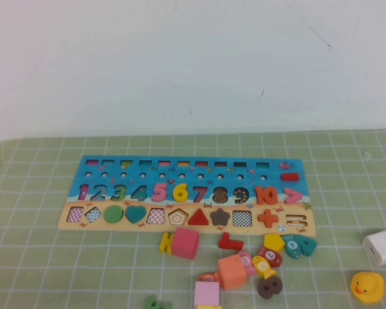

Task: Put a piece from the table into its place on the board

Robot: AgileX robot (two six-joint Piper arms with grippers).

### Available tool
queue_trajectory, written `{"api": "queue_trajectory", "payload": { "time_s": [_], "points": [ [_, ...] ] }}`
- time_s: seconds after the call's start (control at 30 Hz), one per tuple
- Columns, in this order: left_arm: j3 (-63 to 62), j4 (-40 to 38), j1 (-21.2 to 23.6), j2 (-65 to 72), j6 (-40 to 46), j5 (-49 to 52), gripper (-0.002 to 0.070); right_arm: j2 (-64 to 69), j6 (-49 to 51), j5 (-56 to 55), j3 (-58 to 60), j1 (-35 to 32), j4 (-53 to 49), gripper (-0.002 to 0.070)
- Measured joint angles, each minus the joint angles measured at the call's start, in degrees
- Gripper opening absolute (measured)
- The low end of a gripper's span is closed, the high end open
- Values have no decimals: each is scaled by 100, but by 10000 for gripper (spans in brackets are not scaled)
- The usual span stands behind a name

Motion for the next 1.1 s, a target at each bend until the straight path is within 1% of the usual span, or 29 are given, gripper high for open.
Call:
{"api": "queue_trajectory", "payload": {
  "time_s": [0.2,0.3,0.37,0.4,0.53,0.7,1.1],
  "points": [
    [808,-114,969,-737,0,-1161,-1,0,0,0,0,0,0,-1],
    [1169,-504,1449,-1082,0,-1353,-1,0,0,0,0,0,0,-1],
    [1433,-831,1686,-1315,0,-1380,-1,0,0,0,0,0,0,-1],
    [1715,-1229,1880,-1510,138,-1434,-1,0,0,0,0,0,0,-1],
    [1889,-1711,2029,-1588,832,-1509,-1,0,0,0,0,0,0,-1],
    [1889,-1845,2037,-1588,1592,-1509,-1,0,0,0,0,0,0,-1],
    [1889,-1869,2037,-1588,1766,-1512,-1,0,0,0,0,0,0,-1]
  ]
}}
